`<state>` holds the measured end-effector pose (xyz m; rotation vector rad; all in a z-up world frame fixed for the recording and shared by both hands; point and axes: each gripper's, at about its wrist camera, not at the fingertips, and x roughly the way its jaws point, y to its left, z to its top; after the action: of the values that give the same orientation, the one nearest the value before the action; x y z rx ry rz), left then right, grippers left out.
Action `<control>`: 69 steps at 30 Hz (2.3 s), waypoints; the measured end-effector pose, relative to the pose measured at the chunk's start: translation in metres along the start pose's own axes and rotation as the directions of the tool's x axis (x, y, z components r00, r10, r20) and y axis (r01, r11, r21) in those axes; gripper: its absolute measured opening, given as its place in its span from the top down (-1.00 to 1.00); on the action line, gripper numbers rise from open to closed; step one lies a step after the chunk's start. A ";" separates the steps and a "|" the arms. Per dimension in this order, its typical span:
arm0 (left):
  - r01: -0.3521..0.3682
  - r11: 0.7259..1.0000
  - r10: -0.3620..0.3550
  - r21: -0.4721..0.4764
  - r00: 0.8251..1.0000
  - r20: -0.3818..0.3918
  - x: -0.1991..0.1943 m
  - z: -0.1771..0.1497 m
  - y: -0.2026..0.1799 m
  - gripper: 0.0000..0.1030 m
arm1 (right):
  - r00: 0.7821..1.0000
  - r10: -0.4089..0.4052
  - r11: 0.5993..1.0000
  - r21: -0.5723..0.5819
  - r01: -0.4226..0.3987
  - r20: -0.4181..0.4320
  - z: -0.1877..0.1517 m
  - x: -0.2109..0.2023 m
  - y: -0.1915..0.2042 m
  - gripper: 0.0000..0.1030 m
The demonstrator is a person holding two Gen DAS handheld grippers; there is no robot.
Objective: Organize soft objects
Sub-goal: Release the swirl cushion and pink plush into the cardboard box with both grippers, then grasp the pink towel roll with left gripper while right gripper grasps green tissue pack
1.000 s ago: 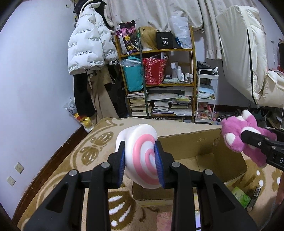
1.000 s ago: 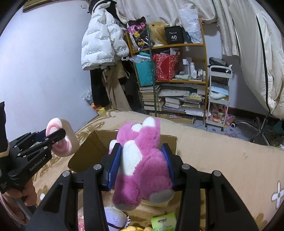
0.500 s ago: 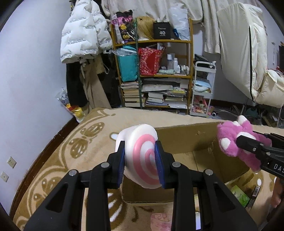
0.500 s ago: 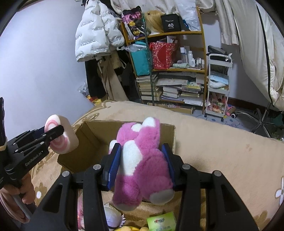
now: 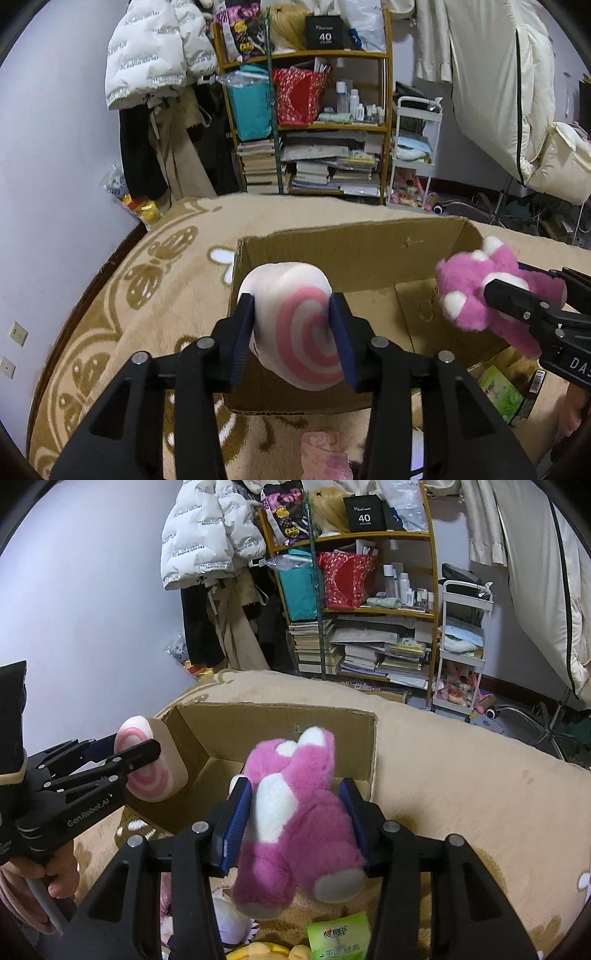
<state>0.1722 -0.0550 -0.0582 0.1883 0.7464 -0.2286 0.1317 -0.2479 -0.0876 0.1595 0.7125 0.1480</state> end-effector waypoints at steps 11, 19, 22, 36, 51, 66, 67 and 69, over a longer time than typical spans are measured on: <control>-0.070 0.998 0.070 -0.010 0.998 0.008 -0.018 -0.004 0.007 -0.69 | 1.000 0.006 1.000 0.025 -0.006 0.001 -0.003 -0.008 -0.002 -0.35; -0.125 0.992 0.125 0.017 0.992 -0.005 -0.049 -0.014 0.003 -0.96 | 1.000 -0.008 0.996 0.084 0.006 0.018 -0.009 -0.042 -0.005 -0.91; -0.121 0.991 0.124 0.059 0.991 -0.054 -0.050 -0.020 0.000 -0.96 | 1.000 -0.029 0.994 0.109 0.029 0.001 -0.019 -0.053 -0.010 -1.00; -0.104 0.993 0.114 0.046 0.943 -0.313 -0.009 -0.054 0.002 -0.96 | 0.978 -0.074 0.987 0.125 0.100 -0.198 -0.053 -0.038 -0.018 -1.00; -0.058 0.998 0.043 -0.019 0.882 -0.470 0.032 -0.077 0.008 -0.96 | 0.925 -0.059 0.965 0.216 0.149 -0.375 -0.078 0.011 -0.040 -0.91; -0.011 0.998 -0.028 -0.065 0.814 -0.581 0.059 -0.094 0.001 -0.74 | 0.862 -0.108 0.969 0.142 0.203 -0.496 -0.092 0.045 -0.039 -0.41; -0.011 0.998 -0.025 -0.058 0.810 -0.586 0.061 -0.096 -0.001 -0.61 | 0.859 -0.114 0.969 0.137 0.208 -0.499 -0.092 0.046 -0.040 -0.37; -0.004 0.997 -0.040 -0.071 0.799 -0.599 0.066 -0.099 -0.001 -0.42 | 0.859 -0.116 0.969 0.135 0.209 -0.499 -0.093 0.046 -0.038 -0.37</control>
<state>0.1548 -0.0402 -0.1747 0.1893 1.3944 -0.1583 0.1078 -0.2678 -0.1941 0.2421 1.2454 -0.0470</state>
